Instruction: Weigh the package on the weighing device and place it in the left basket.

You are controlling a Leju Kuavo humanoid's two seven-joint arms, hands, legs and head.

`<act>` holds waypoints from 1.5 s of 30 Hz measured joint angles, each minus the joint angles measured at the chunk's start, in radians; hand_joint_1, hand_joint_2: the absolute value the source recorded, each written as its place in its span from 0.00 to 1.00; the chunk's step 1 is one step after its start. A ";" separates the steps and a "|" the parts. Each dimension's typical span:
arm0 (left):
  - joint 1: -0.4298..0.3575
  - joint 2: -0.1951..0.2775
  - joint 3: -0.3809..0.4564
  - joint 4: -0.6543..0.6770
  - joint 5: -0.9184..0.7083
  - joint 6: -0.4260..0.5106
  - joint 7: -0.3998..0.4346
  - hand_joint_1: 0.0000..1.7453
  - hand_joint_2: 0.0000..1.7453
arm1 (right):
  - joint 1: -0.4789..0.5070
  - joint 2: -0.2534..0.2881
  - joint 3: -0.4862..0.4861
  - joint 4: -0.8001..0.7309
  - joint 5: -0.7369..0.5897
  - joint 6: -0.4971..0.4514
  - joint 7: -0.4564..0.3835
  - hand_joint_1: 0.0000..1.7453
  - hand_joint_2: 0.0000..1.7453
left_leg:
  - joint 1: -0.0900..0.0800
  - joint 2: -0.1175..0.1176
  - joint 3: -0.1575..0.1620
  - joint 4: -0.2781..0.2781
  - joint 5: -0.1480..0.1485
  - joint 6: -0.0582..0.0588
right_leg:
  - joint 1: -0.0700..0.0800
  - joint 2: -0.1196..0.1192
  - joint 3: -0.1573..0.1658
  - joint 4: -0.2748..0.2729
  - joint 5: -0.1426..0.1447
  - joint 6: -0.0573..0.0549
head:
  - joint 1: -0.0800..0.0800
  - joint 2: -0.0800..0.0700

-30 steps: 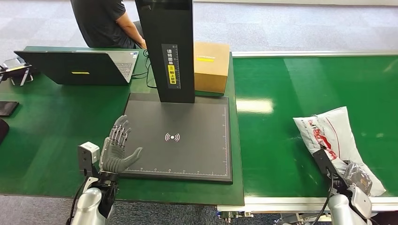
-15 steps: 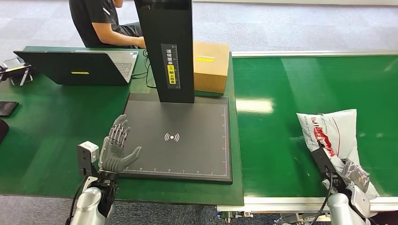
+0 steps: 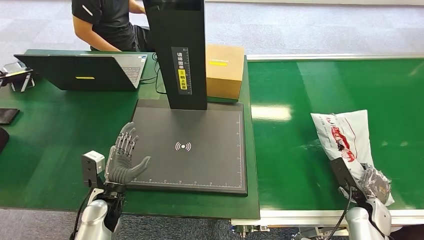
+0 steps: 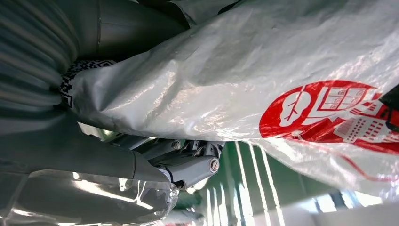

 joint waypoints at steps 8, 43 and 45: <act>-0.004 -0.003 -0.002 0.000 0.005 0.000 -0.010 0.00 1.00 | 0.049 0.041 0.062 -0.202 -0.072 -0.100 -0.110 1.00 1.00 | 0.000 -0.001 -0.001 0.000 0.000 0.000 | 0.001 0.000 -0.002 0.000 -0.001 0.000 | 0.000 0.000; -0.030 0.000 -0.013 0.026 0.062 0.055 -0.050 0.00 1.00 | 0.024 0.079 0.717 -0.470 0.071 -0.075 -0.244 1.00 1.00 | 0.000 0.000 -0.004 -0.001 0.001 0.000 | 0.001 0.000 -0.004 0.001 -0.001 0.000 | 0.000 0.000; -0.031 0.002 -0.014 0.031 0.066 0.058 -0.052 0.00 1.00 | 0.000 0.076 0.791 -0.448 0.084 -0.065 -0.244 1.00 1.00 | 0.000 0.000 -0.004 -0.001 0.001 0.000 | 0.001 0.000 -0.004 0.001 -0.001 0.000 | 0.000 0.000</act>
